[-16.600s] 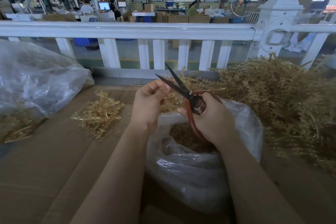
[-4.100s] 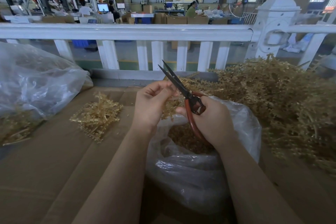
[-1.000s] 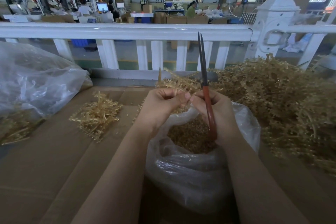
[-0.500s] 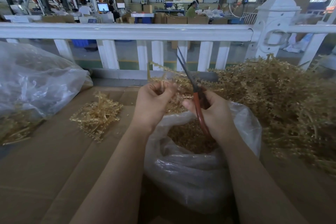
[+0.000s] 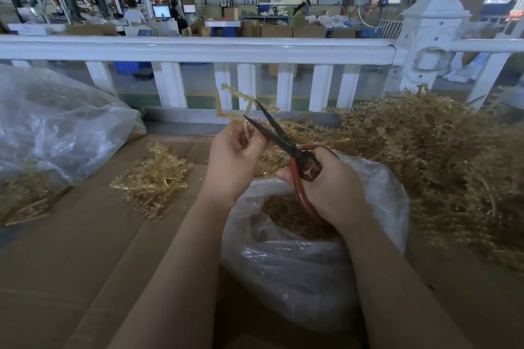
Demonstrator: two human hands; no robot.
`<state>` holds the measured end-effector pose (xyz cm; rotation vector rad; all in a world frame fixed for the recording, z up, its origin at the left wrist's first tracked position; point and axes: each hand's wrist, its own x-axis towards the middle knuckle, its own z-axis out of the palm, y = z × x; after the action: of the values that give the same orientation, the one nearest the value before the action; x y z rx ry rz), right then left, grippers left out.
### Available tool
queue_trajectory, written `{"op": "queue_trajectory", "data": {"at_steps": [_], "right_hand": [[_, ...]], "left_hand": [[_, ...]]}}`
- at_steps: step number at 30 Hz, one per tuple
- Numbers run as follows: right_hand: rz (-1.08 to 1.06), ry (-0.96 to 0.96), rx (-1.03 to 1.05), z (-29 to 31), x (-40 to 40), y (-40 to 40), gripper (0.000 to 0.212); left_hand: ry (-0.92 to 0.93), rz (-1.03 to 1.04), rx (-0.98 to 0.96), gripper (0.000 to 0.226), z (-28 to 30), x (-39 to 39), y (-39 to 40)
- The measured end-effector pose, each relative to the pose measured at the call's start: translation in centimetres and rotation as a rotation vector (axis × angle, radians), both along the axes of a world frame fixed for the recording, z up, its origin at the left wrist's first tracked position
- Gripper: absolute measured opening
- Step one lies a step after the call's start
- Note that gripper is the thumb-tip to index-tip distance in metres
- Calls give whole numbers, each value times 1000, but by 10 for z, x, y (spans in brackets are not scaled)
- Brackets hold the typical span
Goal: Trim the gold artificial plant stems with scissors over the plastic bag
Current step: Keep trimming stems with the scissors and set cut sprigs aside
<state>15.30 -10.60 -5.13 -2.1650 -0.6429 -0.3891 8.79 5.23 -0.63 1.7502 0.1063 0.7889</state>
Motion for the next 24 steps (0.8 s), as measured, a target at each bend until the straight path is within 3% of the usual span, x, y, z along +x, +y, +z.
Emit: {"op": "queue_trajectory", "data": {"at_steps": [15, 24], "right_hand": [[-33, -14, 7, 3, -4, 2, 54], [-37, -35, -43, 4, -4, -1, 60]], "left_hand": [[-47, -58, 48, 22, 0, -2, 3], [-11, -113, 16, 10, 1, -4, 8]]}}
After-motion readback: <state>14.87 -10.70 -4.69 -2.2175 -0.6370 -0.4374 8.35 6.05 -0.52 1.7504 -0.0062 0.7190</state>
